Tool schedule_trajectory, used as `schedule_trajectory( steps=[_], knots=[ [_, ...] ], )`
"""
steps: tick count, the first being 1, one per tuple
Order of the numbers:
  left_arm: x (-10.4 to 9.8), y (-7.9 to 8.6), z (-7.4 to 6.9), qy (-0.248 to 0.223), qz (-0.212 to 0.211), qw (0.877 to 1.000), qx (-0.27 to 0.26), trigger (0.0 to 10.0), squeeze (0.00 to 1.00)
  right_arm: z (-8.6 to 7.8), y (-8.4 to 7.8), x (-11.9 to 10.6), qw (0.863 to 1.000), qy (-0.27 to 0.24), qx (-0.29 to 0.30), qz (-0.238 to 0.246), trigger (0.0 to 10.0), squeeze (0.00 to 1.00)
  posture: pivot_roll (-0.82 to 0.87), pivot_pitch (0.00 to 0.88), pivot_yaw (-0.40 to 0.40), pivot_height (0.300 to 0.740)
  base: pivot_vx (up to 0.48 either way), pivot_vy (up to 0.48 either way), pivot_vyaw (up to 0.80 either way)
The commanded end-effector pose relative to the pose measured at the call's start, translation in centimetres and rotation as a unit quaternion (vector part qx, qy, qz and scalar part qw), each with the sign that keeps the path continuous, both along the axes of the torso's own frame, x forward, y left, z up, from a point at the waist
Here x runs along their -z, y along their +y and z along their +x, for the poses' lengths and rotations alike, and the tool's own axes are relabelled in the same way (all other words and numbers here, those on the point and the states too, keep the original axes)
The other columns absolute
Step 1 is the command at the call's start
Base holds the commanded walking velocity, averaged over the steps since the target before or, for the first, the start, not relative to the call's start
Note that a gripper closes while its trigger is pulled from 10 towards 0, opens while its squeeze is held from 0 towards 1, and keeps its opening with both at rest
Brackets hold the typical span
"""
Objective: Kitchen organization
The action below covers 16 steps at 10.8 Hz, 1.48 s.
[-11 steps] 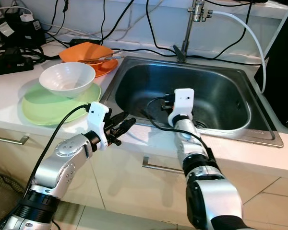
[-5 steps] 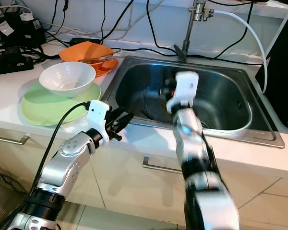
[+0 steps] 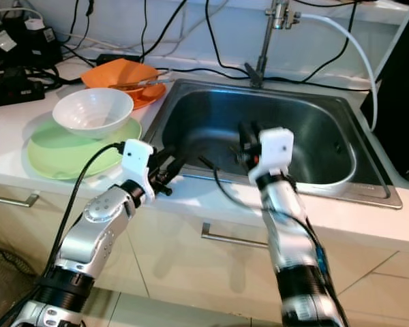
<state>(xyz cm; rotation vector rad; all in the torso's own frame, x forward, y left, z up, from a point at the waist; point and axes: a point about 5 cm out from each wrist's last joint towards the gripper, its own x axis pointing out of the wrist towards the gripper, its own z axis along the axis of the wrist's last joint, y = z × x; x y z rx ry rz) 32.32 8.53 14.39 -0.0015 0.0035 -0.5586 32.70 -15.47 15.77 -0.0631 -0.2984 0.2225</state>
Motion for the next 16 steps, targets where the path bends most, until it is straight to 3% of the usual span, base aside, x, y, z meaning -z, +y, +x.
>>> schedule_trajectory(
  steps=[1,3,5,7,9,10,11,12,13,14,16],
  knots=[
    [0.3,-0.1,-0.3,-0.003,0.005,1.0,0.006,10.0,0.0,-0.6,-0.1,0.1,1.0,0.007,-0.003,-0.001,10.0,0.0,0.12,0.022,0.008,0.74,0.0,0.0,0.0],
    [0.3,0.1,-0.6,-0.01,0.011,1.0,0.008,10.0,0.0,-1.8,0.7,1.5,0.999,0.034,-0.006,0.015,10.0,0.0,0.12,0.025,0.012,0.74,0.0,0.0,0.0],
    [0.2,0.1,-0.6,-0.014,0.011,1.0,0.006,10.0,0.0,-1.9,1.7,2.6,0.998,0.058,-0.001,0.033,10.0,0.0,0.13,0.024,0.014,0.74,0.0,0.0,0.0],
    [-0.1,0.3,-0.5,-0.031,0.018,0.999,0.0,10.0,0.0,-1.8,2.5,2.3,0.997,0.06,-0.009,0.039,10.0,0.0,0.13,0.022,0.012,0.74,0.0,0.0,0.0],
    [-1.3,0.6,-0.3,-0.075,0.057,0.995,-0.011,10.0,0.0,-1.7,2.8,2.3,0.997,0.063,-0.011,0.042,10.0,0.0,0.14,0.017,0.01,0.74,0.0,0.0,0.0],
    [-4.6,0.7,0.1,-0.151,0.11,0.982,-0.008,10.0,0.0,-1.5,3.1,2.4,0.997,0.065,-0.011,0.045,10.0,0.0,0.15,0.003,0.013,0.74,0.0,0.0,0.0],
    [-7.0,1.2,0.7,-0.192,0.128,0.973,-0.025,10.0,0.0,-1.4,3.3,2.5,0.996,0.068,-0.012,0.047,10.0,0.0,0.16,0.0,0.015,0.74,0.0,0.0,0.0],
    [-8.5,2.2,1.2,-0.225,0.184,0.956,-0.045,10.0,0.0,-1.4,3.5,2.7,0.996,0.07,-0.015,0.049,10.0,0.0,0.16,0.0,0.017,0.74,0.0,0.0,0.0],
    [-9.1,3.7,1.6,-0.237,0.235,0.941,-0.062,10.0,0.08,-1.3,3.7,2.7,0.996,0.07,-0.016,0.05,10.0,0.0,0.17,0.0,0.019,0.74,0.0,0.0,0.0],
    [-9.3,4.3,1.7,-0.24,0.253,0.935,-0.064,10.0,1.0,-1.2,3.7,2.6,0.996,0.07,-0.016,0.05,10.0,0.0,0.17,0.0,0.02,0.74,0.0,0.0,0.0],
    [-8.8,7.6,2.2,-0.202,0.355,0.908,-0.093,10.0,1.0,-1.0,3.9,2.9,0.996,0.073,-0.018,0.049,10.0,0.0,0.18,0.0,0.023,0.74,0.0,0.0,0.0]
  ],
)
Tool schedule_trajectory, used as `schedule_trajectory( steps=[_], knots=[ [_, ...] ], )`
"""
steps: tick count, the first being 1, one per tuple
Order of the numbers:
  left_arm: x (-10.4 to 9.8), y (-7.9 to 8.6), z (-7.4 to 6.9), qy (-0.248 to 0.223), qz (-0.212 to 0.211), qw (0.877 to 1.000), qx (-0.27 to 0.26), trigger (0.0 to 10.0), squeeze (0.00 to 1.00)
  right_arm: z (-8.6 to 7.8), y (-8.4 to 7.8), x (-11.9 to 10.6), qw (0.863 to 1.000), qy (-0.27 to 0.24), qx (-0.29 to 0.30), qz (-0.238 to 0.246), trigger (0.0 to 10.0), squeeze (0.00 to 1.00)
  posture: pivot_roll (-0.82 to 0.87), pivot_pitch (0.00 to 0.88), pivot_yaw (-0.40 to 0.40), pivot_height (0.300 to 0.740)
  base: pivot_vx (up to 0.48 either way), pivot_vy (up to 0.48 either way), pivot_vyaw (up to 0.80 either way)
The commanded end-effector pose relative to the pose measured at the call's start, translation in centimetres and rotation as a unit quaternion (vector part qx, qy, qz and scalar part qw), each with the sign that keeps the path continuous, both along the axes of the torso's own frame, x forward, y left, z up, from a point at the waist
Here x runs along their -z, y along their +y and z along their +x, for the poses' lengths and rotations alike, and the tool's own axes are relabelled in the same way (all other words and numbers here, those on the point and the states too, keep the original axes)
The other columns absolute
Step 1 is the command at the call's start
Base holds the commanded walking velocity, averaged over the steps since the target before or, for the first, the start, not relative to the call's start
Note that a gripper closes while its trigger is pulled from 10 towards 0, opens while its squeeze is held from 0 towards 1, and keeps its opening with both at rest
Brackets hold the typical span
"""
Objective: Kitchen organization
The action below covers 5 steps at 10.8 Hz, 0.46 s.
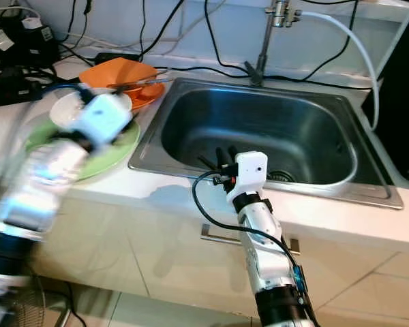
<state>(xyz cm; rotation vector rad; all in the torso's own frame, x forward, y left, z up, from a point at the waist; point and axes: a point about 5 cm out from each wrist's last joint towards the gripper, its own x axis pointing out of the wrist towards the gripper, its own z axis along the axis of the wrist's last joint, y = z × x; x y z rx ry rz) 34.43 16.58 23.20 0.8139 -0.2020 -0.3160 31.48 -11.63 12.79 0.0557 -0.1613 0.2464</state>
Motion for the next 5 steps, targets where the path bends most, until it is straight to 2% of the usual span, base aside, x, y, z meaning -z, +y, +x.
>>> schedule_trajectory(
  steps=[1,2,4,5],
  knots=[
    [0.3,0.1,0.0,0.023,0.039,0.999,0.012,10.0,1.0,0.2,0.2,-0.1,1.0,-0.001,-0.002,-0.001,10.0,0.0,0.18,0.0,0.024,0.74,0.0,0.0,0.0],
    [0.4,1.3,-0.1,0.024,0.074,0.997,0.002,10.0,0.0,0.3,0.2,-0.1,1.0,-0.001,-0.002,0.0,10.0,0.0,0.18,0.0,0.024,0.74,0.0,0.0,0.0],
    [0.2,3.1,-0.4,0.051,0.115,0.992,-0.009,10.0,0.0,0.4,0.2,-0.2,1.0,-0.002,-0.001,0.001,10.0,0.0,0.18,0.0,0.022,0.74,0.0,0.0,0.0],
    [-0.1,3.8,-0.5,0.065,0.126,0.99,0.003,10.0,0.0,0.4,0.1,-0.2,1.0,-0.001,0.0,0.002,10.0,0.0,0.19,0.0,0.02,0.74,0.0,0.0,0.0]
  ],
)
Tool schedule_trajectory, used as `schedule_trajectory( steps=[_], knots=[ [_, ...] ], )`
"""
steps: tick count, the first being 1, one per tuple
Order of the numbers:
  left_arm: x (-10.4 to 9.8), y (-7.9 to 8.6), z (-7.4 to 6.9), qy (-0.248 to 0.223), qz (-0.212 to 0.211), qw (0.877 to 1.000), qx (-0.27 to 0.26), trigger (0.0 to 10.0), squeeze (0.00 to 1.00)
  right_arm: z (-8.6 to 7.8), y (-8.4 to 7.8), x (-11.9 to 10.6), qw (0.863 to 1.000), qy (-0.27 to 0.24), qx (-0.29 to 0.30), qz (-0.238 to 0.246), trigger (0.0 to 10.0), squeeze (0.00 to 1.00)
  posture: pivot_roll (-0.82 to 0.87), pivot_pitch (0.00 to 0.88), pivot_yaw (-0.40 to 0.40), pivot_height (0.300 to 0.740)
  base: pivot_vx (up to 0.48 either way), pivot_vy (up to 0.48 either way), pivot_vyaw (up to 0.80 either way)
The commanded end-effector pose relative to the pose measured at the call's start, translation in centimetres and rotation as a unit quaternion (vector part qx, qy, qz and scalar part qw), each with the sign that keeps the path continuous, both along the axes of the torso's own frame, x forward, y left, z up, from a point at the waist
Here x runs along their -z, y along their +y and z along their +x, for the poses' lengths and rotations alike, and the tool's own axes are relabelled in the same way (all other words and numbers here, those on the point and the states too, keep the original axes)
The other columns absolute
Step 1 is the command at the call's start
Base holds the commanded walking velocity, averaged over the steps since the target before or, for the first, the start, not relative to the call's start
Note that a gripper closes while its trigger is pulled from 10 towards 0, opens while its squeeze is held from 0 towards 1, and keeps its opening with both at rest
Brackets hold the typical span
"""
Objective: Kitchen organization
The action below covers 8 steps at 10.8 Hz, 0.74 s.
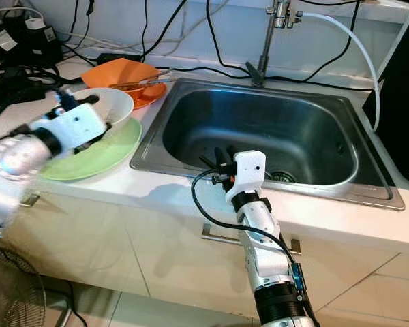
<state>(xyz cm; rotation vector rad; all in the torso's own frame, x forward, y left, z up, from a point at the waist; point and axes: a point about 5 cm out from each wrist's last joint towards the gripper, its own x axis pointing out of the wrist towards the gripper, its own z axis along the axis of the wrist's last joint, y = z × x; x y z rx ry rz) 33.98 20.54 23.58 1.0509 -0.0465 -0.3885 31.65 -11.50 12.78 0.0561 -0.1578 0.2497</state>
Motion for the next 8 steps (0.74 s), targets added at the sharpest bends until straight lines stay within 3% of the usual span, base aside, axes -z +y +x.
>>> schedule_trajectory(
  steps=[1,3,8],
  knots=[
    [0.2,0.5,-0.1,0.019,0.018,1.0,0.005,10.0,0.0,0.2,-0.1,-0.1,1.0,-0.001,0.003,0.001,10.0,0.0,0.19,0.0,0.018,0.74,0.0,0.0,0.0],
    [0.6,1.7,0.0,0.064,0.059,0.996,0.007,10.0,0.0,0.3,-0.1,-0.1,1.0,-0.001,0.005,0.003,10.0,0.0,0.19,0.0,0.02,0.74,0.0,0.0,0.0],
    [2.2,1.9,2.7,0.02,0.117,0.993,-0.027,10.0,0.0,0.5,-0.2,-0.2,1.0,-0.002,0.008,0.004,10.0,0.0,0.18,0.0,0.02,0.74,0.0,0.0,0.0]
  ],
)
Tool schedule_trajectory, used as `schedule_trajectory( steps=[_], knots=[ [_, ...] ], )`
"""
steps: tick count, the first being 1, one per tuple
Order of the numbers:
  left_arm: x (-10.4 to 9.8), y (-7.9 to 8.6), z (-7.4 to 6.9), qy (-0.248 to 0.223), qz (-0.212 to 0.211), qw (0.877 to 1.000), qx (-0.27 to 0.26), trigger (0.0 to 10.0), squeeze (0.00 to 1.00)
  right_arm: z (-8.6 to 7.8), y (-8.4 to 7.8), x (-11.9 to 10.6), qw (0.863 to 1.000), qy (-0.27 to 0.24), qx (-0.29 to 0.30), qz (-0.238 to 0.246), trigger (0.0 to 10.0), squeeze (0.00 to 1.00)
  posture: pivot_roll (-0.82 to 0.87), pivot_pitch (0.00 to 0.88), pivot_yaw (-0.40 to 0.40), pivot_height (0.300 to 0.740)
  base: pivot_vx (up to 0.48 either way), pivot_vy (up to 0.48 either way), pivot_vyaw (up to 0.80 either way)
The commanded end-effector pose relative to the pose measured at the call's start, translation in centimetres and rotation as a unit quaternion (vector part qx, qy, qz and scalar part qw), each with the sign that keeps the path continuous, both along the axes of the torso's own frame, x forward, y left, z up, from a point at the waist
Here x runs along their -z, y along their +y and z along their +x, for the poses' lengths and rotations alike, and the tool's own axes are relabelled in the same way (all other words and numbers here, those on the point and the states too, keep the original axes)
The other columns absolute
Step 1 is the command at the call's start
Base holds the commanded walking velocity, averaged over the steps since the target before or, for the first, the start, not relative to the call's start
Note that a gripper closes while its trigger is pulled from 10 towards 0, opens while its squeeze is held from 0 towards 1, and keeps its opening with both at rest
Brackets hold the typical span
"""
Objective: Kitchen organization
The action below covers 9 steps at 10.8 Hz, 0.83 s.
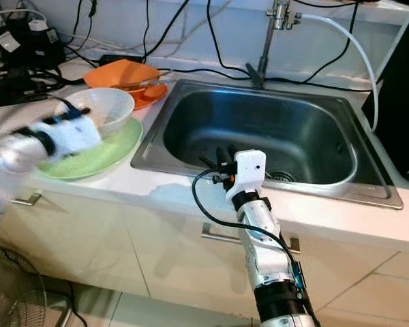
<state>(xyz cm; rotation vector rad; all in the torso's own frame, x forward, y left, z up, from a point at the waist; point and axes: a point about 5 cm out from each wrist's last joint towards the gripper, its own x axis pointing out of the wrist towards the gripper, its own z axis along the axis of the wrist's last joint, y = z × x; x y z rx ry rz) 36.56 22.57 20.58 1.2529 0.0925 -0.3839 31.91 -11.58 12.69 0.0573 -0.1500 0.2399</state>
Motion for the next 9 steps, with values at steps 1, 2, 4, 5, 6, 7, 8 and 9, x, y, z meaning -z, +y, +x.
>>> schedule_trajectory(
  steps=[1,2,4,5,6,7,8,9],
  knots=[
    [-0.3,-0.3,0.6,-0.004,0.004,1.0,0.003,10.0,0.0,0.2,-0.2,-0.3,1.0,-0.007,0.005,0.003,10.0,0.0,0.18,0.0,0.02,0.74,0.0,0.0,0.0],
    [-0.1,-0.4,0.7,-0.001,0.004,1.0,0.003,10.0,0.0,0.2,-0.2,-0.3,1.0,-0.007,0.006,0.003,10.0,0.0,0.18,0.0,0.021,0.74,0.0,0.0,0.0],
    [0.5,-0.3,1.4,0.0,0.001,1.0,-0.003,3.1,0.0,0.3,-0.2,-0.3,1.0,-0.007,0.007,0.003,10.0,0.0,0.17,0.0,0.024,0.74,0.0,0.0,0.0],
    [0.6,-0.4,1.5,-0.003,-0.006,1.0,-0.002,0.0,0.0,0.2,-0.3,-0.3,1.0,-0.007,0.009,0.004,10.0,0.0,0.17,0.0,0.023,0.74,0.0,0.0,0.0],
    [0.5,-0.4,1.6,-0.005,-0.007,1.0,-0.002,0.0,0.0,0.2,-0.3,-0.3,1.0,-0.007,0.01,0.003,10.0,0.0,0.17,0.0,0.022,0.74,0.0,0.0,0.0],
    [0.5,-0.4,1.6,-0.006,-0.004,1.0,0.0,0.0,0.0,0.3,-0.3,-0.3,1.0,-0.006,0.01,0.003,10.0,0.0,0.18,0.0,0.021,0.74,0.0,0.0,0.0],
    [0.6,-0.4,1.7,-0.007,-0.004,1.0,0.002,0.0,0.0,0.3,-0.3,-0.3,1.0,-0.006,0.01,0.003,10.0,0.0,0.18,0.0,0.021,0.74,0.0,0.0,0.0],
    [0.6,-0.5,1.6,-0.007,-0.004,1.0,0.006,0.0,0.0,0.4,-0.3,-0.4,1.0,-0.007,0.009,0.003,10.0,0.0,0.18,0.0,0.02,0.74,0.0,0.0,0.0]
  ],
)
